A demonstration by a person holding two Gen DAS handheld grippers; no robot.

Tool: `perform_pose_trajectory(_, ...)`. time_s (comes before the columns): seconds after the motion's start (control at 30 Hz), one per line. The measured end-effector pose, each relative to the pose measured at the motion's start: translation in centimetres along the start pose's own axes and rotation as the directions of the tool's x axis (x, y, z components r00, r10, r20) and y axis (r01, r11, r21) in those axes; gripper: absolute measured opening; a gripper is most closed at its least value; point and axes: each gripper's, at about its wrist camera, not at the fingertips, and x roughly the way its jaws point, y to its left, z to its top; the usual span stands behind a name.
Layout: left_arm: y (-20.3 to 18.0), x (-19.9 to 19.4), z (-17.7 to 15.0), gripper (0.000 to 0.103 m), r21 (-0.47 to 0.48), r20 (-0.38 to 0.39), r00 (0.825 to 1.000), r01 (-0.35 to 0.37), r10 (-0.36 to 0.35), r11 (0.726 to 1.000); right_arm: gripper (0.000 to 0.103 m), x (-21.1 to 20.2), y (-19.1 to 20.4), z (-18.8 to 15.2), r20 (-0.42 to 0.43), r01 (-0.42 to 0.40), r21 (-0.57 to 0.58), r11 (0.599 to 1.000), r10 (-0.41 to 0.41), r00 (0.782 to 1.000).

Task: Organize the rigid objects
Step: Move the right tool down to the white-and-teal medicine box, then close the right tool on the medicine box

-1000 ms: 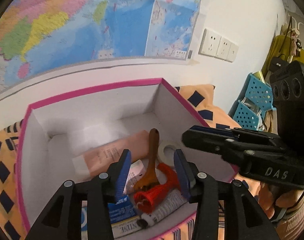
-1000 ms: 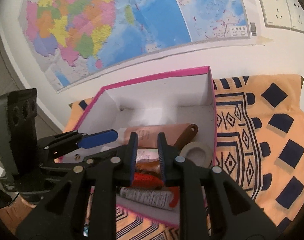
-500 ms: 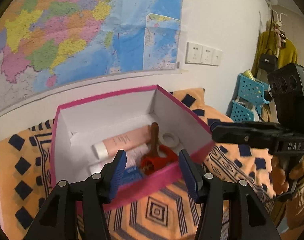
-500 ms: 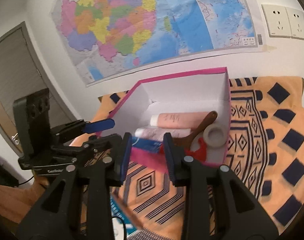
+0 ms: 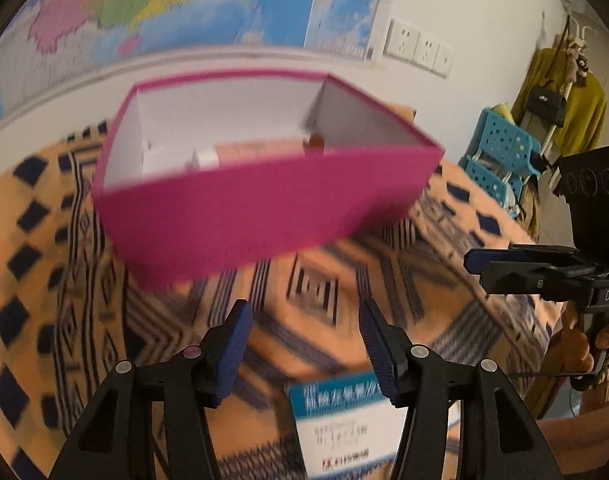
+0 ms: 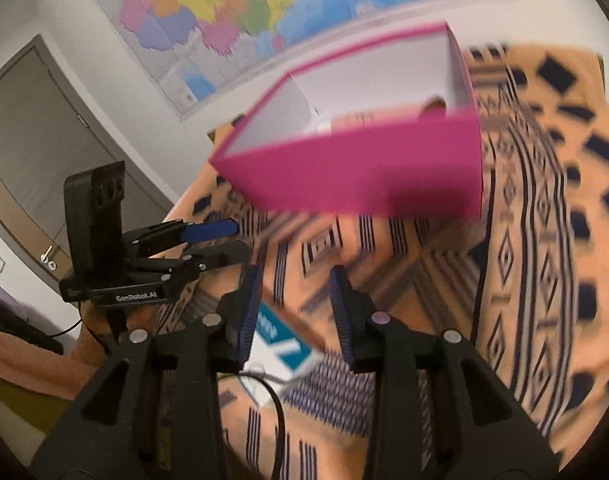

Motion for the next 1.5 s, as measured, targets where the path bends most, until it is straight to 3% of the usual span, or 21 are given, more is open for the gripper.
perform_pose_trajectory(0.4, 0.7, 0.3, -4.2, 0.057, -0.068, -0.093, 0.995, 0.022, -0.029, 0.997, 0.037, 2.5, -0.4, -3.9, -0.138, 0.004, 0.048, 0.999, 0.002, 0.99)
perform_pose_trajectory(0.73, 0.1, 0.2, -4.8, 0.056, -0.02, -0.131, 0.99, 0.046, -0.049, 0.999, 0.037, 4.3, 0.5, -4.9, -0.195, -0.024, 0.036, 0.999, 0.031, 0.98)
perform_pose_trajectory(0.8, 0.0, 0.2, -4.9, 0.056, -0.025, -0.133, 0.989, 0.057, -0.06, 0.998, 0.037, 4.5, 0.6, -5.0, -0.195, -0.023, 0.022, 1.0, 0.027, 0.981)
perform_pose_trajectory(0.9, -0.1, 0.4, -4.9, 0.055, -0.034, -0.136, 0.988, 0.075, -0.079, 0.997, 0.023, 4.8, 0.7, -5.0, -0.193, -0.019, 0.01, 1.0, 0.021, 0.981)
perform_pose_trajectory(1.5, 0.0, 3.6, -1.8, 0.055, -0.111, -0.098, 0.993, 0.057, -0.068, 0.992, 0.027, 4.6, -2.7, -0.5, -0.065, 0.047, 0.075, 0.996, -0.043, 0.997)
